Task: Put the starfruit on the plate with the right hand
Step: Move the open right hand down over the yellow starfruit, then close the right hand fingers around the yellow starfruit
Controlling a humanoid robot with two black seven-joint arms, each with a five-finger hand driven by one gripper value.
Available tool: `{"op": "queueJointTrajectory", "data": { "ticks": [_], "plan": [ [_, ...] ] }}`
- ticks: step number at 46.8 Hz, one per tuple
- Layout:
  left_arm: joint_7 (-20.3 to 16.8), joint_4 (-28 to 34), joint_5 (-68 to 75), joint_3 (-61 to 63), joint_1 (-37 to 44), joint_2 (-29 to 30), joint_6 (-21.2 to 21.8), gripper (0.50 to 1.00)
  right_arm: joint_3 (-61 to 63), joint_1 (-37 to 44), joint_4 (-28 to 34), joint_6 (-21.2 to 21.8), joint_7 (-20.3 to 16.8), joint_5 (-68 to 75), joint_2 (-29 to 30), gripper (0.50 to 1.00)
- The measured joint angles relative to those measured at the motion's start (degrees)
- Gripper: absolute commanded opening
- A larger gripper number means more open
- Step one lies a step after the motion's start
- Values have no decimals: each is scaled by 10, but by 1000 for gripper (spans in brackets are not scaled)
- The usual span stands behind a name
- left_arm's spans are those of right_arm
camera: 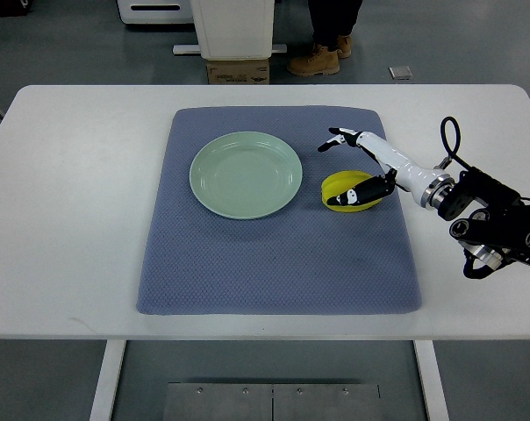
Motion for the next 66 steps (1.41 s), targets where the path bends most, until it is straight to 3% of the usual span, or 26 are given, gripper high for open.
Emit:
{"op": "queueJointTrajectory", "data": {
  "ticks": [29,66],
  "plan": [
    [0,0,0,0,0,0,0,1000,-17,-5,-36,1,-1,4,5,1000],
    [0,0,0,0,0,0,0,1000,-30,-7,-37,1,4,5,5,1000]
  ]
}}
